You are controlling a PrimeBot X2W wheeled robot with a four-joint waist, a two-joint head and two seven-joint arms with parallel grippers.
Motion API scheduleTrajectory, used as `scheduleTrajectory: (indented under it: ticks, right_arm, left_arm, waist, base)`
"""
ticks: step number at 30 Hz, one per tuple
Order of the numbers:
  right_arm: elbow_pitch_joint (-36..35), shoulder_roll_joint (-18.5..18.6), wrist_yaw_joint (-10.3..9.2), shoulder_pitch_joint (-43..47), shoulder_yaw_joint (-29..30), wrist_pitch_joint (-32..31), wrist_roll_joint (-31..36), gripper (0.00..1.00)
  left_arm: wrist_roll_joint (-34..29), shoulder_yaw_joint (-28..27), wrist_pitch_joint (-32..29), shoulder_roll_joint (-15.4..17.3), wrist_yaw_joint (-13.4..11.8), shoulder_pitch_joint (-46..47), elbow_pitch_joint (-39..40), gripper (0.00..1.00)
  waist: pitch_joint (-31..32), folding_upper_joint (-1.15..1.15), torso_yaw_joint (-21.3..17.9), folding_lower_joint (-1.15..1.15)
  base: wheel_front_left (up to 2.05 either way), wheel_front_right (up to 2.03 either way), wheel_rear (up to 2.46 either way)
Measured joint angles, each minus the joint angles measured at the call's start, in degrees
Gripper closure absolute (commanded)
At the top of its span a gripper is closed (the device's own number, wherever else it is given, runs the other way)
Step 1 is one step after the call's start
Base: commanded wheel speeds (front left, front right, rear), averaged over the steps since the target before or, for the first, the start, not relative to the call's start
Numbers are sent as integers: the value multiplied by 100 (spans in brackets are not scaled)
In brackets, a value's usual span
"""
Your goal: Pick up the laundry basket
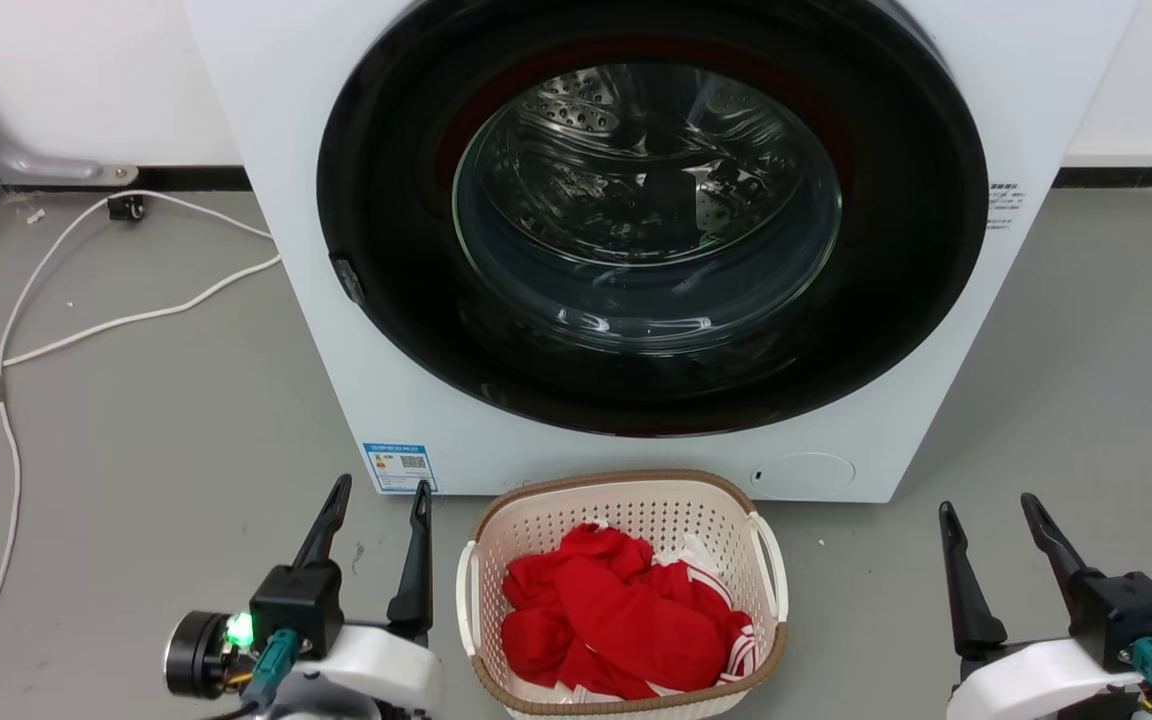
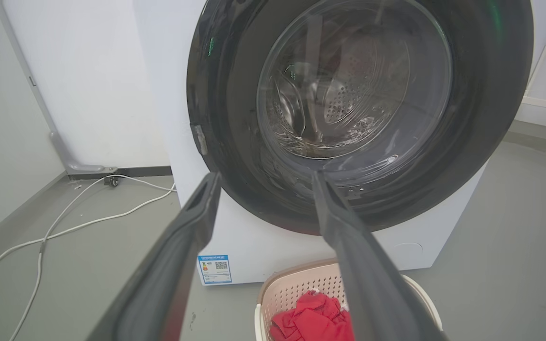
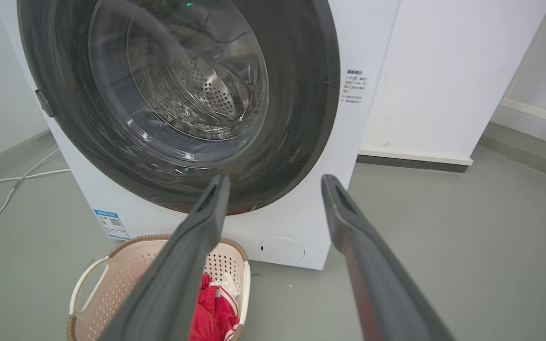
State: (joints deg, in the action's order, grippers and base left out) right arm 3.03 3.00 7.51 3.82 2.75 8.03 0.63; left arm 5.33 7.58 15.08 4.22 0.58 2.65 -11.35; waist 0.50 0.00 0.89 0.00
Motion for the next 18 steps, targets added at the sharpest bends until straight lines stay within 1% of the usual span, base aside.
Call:
scheduleTrajectory:
  ticks: [4, 10, 13, 14, 18]
  right_arm:
    - [59, 0, 0, -108, 70, -53, -51, 0]
    - [371, 0, 0, -642, 53, -300, -44, 0]
    - [650, -7, 0, -993, -4, -459, 0, 0]
    - [995, -5, 0, -1367, -34, -604, 44, 0]
    - [1544, -5, 0, -1863, -164, -812, 64, 0]
  left_arm:
    - [52, -14, 0, -18, 52, 287, -162, 0]
    - [261, -99, -1, 22, 248, 959, -754, 0]
    - [391, -147, -45, 54, 318, 1358, -1149, 0]
    - [515, -174, -185, 98, 400, 1778, -1623, 0]
    - [711, -216, -363, 212, 511, 2329, -2284, 0]
  waist:
    - [-149, 0, 13, 0]
    - [-560, 0, -24, 1]
    - [-803, 0, -59, 1]
    - [-1061, 0, -89, 1]
    - [-1416, 0, -121, 1]
  base:
    - [0, 0, 0]
    - [0, 0, 0]
    - [0, 0, 0]
    - [0, 0, 0]
    - [0, 0, 0]
